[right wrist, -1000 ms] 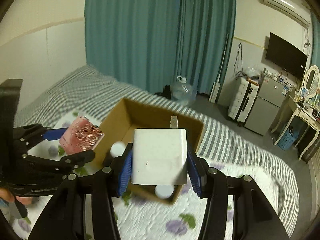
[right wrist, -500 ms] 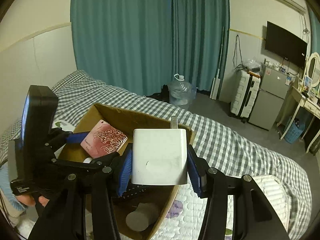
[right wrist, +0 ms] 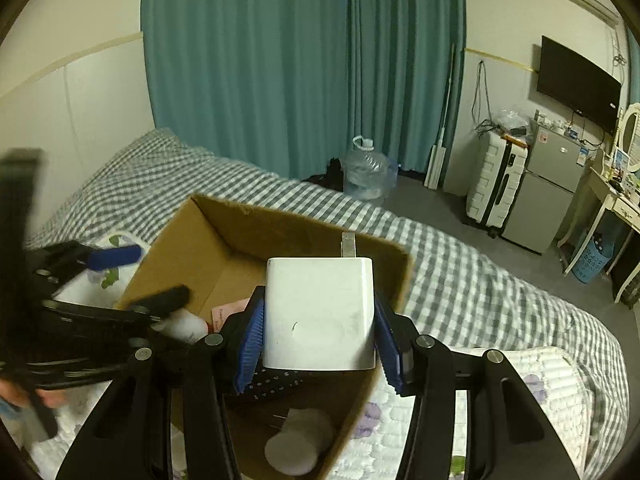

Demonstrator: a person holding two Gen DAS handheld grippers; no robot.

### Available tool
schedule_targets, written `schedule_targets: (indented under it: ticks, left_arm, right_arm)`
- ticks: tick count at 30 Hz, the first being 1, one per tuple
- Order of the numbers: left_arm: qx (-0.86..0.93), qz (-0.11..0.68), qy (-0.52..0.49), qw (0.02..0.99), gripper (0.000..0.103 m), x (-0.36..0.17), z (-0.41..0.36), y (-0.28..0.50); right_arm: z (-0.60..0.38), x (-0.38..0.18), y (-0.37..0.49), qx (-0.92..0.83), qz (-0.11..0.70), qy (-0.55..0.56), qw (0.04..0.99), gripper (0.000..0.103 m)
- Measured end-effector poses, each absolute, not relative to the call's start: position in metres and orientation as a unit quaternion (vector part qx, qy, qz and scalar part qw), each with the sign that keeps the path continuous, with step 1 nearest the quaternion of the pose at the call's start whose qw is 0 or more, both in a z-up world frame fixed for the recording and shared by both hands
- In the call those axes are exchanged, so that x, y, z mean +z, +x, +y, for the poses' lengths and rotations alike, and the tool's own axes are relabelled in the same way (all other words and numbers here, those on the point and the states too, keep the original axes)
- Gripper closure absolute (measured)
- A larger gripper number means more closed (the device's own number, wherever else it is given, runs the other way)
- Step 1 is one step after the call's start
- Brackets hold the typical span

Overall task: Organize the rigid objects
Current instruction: 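Lower the card into the box and open the left tool while the right tool releases the charger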

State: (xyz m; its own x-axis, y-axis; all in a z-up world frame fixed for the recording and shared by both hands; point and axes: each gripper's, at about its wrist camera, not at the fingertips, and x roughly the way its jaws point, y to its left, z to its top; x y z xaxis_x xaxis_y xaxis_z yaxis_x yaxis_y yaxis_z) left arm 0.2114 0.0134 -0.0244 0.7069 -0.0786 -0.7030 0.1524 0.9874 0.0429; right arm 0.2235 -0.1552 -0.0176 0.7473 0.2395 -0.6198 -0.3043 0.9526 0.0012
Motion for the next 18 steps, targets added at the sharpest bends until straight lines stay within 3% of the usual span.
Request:
schedule_targets:
  ticks: [15,16,18]
  left_arm:
    - [-0.073,0.381,0.032,0.921,0.028,-0.034,0.046,0.205]
    - [-0.072,0.379,0.03,0.922,0.028,-0.032,0.047,0.203]
    - [-0.072,0.374,0.028,0.924,0.028,-0.026,0.048,0.193]
  right_arm:
    - [-0.108,-0.058,0.271,0.149,0.367,-0.066,0.916,0.053]
    - [-0.107,-0.055,0.269,0.147,0.366,-0.07,0.916,0.05]
    - [-0.108,-0.044,0.261,0.141,0.346,-0.069,0.925,0.034]
